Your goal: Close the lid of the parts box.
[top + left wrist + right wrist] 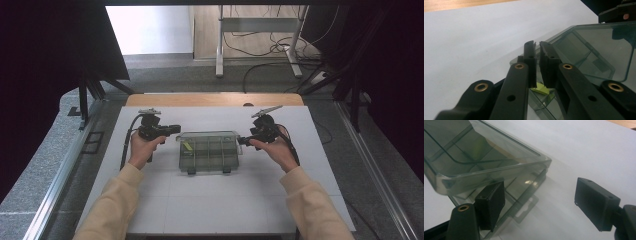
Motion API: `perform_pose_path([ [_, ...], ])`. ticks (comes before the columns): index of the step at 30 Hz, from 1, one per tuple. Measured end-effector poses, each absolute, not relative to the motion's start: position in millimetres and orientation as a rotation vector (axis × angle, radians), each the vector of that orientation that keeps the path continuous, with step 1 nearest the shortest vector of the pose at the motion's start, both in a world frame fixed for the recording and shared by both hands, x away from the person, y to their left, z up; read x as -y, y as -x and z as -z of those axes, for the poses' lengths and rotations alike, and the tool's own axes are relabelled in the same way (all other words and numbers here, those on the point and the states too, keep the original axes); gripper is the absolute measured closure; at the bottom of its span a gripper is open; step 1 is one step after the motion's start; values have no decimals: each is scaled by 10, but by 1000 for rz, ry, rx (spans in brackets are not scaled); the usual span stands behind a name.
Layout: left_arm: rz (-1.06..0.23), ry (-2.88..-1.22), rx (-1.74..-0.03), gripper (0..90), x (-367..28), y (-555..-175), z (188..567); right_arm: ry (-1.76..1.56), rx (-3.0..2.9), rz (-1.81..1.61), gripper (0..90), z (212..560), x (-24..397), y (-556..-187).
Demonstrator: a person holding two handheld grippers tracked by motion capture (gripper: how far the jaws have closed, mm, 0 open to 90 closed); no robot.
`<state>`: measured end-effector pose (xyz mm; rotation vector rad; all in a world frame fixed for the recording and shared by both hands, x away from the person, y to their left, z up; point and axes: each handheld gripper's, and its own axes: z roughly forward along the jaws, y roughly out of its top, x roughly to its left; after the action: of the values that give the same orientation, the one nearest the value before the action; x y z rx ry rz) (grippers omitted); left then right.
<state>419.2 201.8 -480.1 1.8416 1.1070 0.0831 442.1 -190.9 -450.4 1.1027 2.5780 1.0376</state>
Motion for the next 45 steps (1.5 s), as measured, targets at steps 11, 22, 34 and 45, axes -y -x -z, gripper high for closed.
perform_pose_path([
  [11, -62, -1876, -1104, 856, -1975, -4192, 4850, -1147, -2484, -1162, 462, 4427, 1965, -4419],
  [22, -46, -1923, -1079, 897, -1958, -4154, 4897, -1040, -2603, -1287, 899, 4551, 1644, -4391],
  [34, -40, -1938, -1069, 898, -1933, -4127, 4911, -1029, -2625, -1257, 900, 4633, 1618, -4358],
  [45, -36, -1961, -1066, 898, -1937, -4043, 4950, -1021, -2632, -1242, 900, 4654, 1621, -4314],
])
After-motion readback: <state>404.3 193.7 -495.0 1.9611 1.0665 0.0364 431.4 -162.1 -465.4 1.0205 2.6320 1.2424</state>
